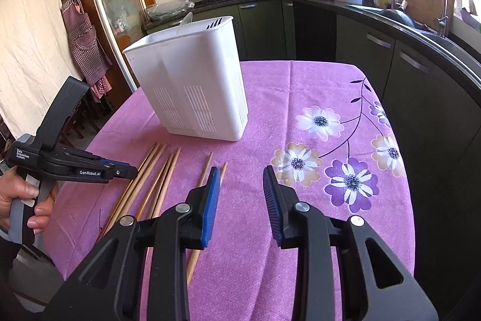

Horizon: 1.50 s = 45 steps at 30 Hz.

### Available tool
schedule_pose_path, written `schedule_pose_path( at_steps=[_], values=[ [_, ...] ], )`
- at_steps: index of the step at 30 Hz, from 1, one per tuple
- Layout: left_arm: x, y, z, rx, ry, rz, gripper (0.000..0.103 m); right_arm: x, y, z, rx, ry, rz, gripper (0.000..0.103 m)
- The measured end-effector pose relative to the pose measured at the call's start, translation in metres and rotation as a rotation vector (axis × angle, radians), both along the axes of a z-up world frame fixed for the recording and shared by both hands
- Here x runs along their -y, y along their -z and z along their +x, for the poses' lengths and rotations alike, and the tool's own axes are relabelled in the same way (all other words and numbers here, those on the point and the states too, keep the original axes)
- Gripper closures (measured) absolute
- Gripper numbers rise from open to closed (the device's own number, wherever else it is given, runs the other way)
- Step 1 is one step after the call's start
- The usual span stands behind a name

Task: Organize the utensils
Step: 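Grasp a dark wooden chopstick with the left gripper while the right gripper returns to the chopsticks, then lift the chopstick upright with the left gripper while the right gripper grasps another chopstick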

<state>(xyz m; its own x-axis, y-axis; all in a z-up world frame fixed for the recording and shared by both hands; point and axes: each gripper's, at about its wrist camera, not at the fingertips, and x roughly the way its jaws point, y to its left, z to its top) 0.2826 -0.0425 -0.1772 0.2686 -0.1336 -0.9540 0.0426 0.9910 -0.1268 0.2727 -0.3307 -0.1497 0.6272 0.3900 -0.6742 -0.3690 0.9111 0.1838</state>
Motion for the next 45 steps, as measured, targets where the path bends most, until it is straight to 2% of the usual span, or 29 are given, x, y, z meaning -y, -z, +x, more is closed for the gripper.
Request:
schedule_pose_path(
  at_steps=[9, 17, 24, 29, 37, 39, 41, 45],
  values=[
    [0.006, 0.004, 0.006, -0.034, 0.015, 0.042, 0.092, -0.004, 0.004, 0.004, -0.026, -0.009, -0.004, 0.073],
    [0.020, 0.008, 0.005, -0.107, 0.036, 0.066, 0.094, -0.012, 0.005, 0.006, -0.051, -0.034, -0.074, 0.073],
    [0.006, 0.007, 0.006, -0.118, 0.012, 0.020, 0.096, -0.022, 0.009, 0.008, -0.083, -0.070, -0.083, 0.073],
    [-0.004, -0.016, -0.005, -0.049, 0.015, -0.003, 0.096, -0.030, 0.018, 0.013, -0.138, -0.099, -0.090, 0.072],
    [-0.009, -0.076, -0.032, 0.144, 0.051, -0.008, 0.096, -0.048, 0.028, 0.022, -0.232, -0.130, -0.135, 0.070],
    [-0.008, -0.087, -0.037, 0.184, 0.058, -0.004, 0.096, -0.052, 0.032, 0.026, -0.260, -0.135, -0.155, 0.074],
    [-0.009, -0.095, -0.044, 0.217, 0.069, 0.003, 0.096, -0.057, 0.036, 0.032, -0.292, -0.137, -0.169, 0.083],
    [-0.005, -0.108, -0.058, 0.287, 0.088, 0.022, 0.096, -0.067, 0.043, 0.041, -0.352, -0.145, -0.192, 0.085]
  ],
)
